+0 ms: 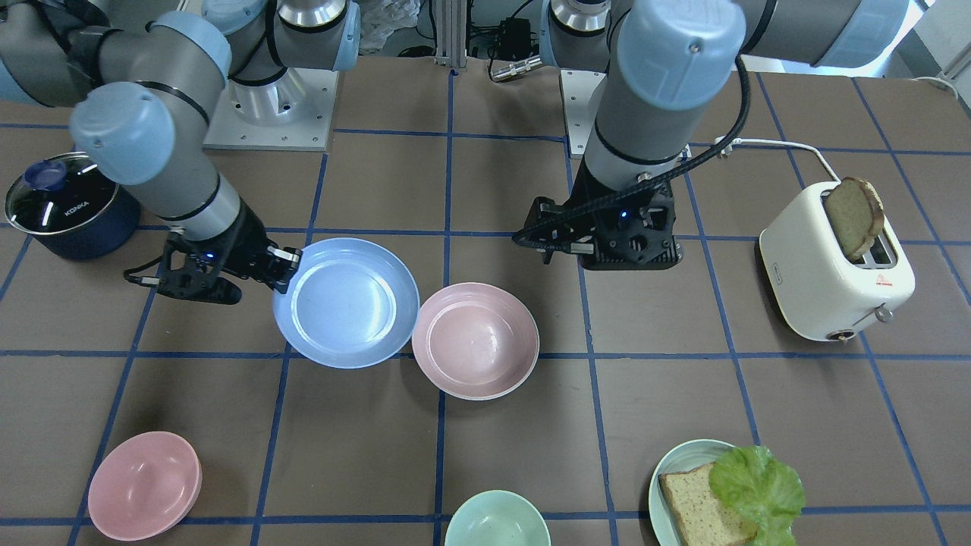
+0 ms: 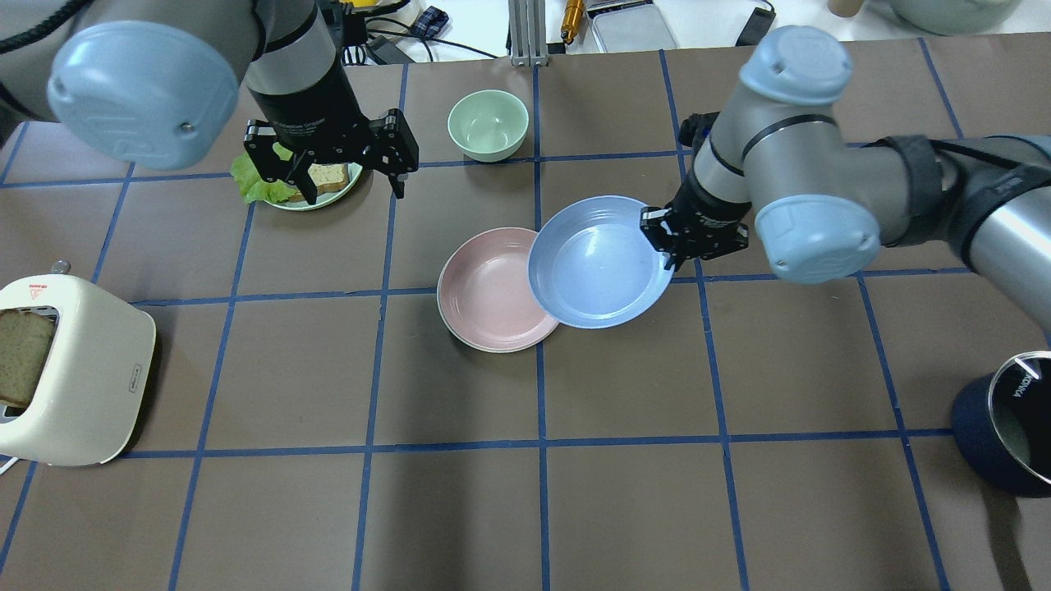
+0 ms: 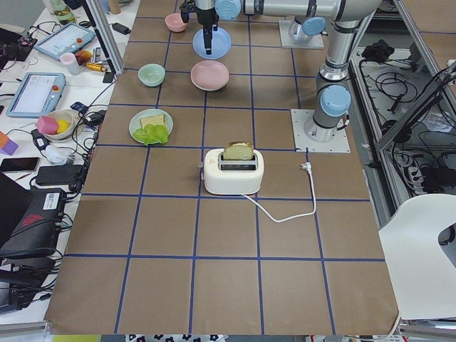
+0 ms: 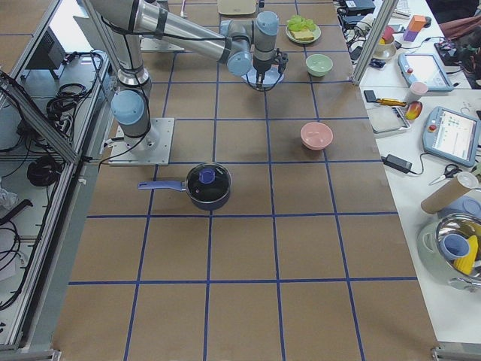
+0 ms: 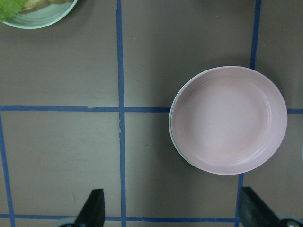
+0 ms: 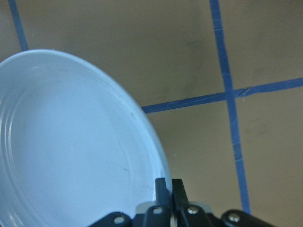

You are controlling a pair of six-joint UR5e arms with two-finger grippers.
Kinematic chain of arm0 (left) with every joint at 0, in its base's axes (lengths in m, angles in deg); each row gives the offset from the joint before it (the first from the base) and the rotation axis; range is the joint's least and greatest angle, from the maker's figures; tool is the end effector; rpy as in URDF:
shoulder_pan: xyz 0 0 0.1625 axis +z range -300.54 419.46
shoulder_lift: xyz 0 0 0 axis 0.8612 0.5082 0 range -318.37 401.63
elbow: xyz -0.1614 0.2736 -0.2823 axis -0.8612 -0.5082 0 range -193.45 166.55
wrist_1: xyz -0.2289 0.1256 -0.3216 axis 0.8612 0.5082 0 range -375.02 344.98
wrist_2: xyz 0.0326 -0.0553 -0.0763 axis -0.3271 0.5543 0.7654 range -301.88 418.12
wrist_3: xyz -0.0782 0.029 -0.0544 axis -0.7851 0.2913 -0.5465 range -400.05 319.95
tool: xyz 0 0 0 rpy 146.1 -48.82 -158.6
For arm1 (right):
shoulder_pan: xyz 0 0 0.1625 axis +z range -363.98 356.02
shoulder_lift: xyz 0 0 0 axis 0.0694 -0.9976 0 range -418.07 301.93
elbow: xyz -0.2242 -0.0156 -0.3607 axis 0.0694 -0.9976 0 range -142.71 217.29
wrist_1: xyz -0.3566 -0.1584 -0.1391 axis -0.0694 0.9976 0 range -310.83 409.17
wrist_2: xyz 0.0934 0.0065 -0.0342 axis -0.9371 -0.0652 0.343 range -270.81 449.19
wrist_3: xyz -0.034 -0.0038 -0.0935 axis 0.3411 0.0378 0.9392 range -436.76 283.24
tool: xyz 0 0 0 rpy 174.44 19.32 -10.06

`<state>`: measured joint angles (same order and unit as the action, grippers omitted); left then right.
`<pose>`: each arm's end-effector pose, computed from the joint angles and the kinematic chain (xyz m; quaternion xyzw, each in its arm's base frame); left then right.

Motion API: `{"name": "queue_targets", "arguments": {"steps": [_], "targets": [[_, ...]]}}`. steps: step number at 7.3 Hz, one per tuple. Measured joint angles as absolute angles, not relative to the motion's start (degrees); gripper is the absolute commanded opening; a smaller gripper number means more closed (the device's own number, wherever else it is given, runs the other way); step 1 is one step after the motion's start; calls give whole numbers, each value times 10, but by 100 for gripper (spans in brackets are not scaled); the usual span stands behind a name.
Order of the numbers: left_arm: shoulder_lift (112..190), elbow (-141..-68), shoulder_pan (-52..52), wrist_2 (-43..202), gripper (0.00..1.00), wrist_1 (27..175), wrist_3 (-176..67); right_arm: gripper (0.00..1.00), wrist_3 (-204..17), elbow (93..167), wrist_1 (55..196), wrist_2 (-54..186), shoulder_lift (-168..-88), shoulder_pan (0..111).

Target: Stack three plates with pink and blue

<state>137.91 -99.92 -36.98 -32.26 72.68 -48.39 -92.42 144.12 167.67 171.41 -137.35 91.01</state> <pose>-0.1920 -0.5189 0.4658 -0.0166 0.9998 0.0035 0.0038 0.1921 -0.5134 0.3017 0.0922 0.9934 0.0040 0.0683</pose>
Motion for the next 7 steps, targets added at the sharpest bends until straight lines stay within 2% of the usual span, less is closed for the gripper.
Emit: {"name": "queue_targets", "arguments": {"steps": [4, 6, 7], "targets": [[1349, -1014, -355, -321, 100, 712, -468, 0, -988, 1439, 1752, 1728, -1319, 979], [1349, -1014, -353, -321, 100, 699, -470, 37, -995, 1436, 1760, 1725, -1307, 987], [1350, -1014, -349, -321, 100, 696, -469, 71, -1008, 1435, 1761, 1722, -1305, 988]]}}
